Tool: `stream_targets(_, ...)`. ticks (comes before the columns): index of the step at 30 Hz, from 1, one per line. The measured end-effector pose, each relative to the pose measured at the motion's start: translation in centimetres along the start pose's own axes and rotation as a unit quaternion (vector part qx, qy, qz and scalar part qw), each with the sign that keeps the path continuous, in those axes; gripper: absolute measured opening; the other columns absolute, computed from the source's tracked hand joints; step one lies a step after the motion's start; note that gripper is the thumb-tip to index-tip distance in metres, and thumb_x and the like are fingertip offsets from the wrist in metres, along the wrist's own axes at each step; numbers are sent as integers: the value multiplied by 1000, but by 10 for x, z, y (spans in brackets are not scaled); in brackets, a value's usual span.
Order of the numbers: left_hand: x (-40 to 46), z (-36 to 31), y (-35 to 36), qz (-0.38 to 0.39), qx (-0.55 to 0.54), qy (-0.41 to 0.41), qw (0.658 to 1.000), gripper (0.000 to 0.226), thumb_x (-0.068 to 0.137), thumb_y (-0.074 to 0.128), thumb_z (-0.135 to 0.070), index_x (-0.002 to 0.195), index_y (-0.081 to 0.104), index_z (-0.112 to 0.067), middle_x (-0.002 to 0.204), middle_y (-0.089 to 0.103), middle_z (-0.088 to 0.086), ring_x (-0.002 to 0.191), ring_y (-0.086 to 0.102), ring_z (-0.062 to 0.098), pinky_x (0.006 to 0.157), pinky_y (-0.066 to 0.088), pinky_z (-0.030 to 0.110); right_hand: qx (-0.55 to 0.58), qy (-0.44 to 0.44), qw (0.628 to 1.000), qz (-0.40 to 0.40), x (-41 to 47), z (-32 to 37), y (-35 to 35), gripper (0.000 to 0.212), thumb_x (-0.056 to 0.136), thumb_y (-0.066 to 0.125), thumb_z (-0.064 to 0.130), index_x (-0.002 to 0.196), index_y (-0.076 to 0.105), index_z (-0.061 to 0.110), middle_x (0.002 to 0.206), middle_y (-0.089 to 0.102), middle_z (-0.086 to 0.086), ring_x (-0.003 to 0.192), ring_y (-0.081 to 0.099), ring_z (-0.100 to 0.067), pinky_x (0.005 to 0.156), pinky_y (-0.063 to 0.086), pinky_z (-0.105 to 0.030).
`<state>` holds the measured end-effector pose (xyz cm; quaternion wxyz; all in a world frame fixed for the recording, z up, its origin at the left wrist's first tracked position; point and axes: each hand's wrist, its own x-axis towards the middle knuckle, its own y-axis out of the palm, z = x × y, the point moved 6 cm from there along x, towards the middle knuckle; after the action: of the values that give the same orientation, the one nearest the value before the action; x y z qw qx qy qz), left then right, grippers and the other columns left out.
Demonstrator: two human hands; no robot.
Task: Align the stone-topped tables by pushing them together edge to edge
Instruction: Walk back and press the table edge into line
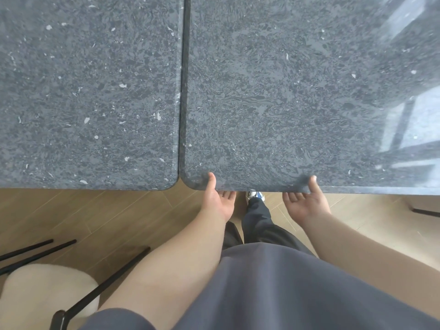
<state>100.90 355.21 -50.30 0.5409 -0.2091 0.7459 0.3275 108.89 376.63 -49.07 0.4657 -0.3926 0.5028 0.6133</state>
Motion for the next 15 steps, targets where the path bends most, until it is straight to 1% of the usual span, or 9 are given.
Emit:
stream_targets(2,1,0,-3,1,2,1,1000,59,88,72,-49,130,53,-11,130,59,12,122,58,28,110,45,46,1,19,1000,21,1,-15,10,54,89,69,47,126,59,9,124,68,-7,116,65,-24,104,50,-39)
stream_targets(5,6,-9,-4,6,2,14,1000,54,90,70,-50,126,56,-11,128,62,12,118,61,28,103,50,46,-11,14,1000,17,5,-23,21,47,88,72,44,121,64,12,117,73,-10,110,69,-26,94,56,-43)
stream_targets(7,7,-13,-3,10,8,18,1000,50,93,65,-49,125,56,-11,127,62,13,115,62,29,102,50,46,-10,6,1000,-5,9,-25,23,48,87,75,41,123,62,12,115,74,-11,107,70,-28,86,59,-44)
stream_targets(9,7,-14,-4,14,27,14,999,45,96,61,-49,119,56,-11,125,62,14,111,62,28,101,50,45,-9,-4,1000,-16,10,-27,22,50,87,75,41,124,59,11,117,72,-11,104,70,-27,78,60,-43)
stream_targets(11,8,-16,-4,24,44,5,999,43,97,58,-49,114,56,-10,123,63,15,108,63,29,99,50,45,-10,-9,1000,-15,12,-27,22,48,89,73,40,124,59,11,118,71,-11,103,70,-28,75,60,-43)
stream_targets(13,9,-18,-2,34,46,-5,998,45,98,57,-48,118,56,-8,124,64,17,108,65,31,98,52,46,-13,-9,1000,-8,12,-25,24,42,92,70,39,120,60,10,114,72,-11,102,71,-29,73,60,-44)
stream_targets(15,10,-20,-1,37,36,-13,999,48,99,57,-47,123,54,-5,125,64,19,110,65,33,101,51,49,-11,-5,1000,-7,10,-25,27,38,93,68,39,116,62,9,106,75,-11,99,71,-29,66,61,-43)
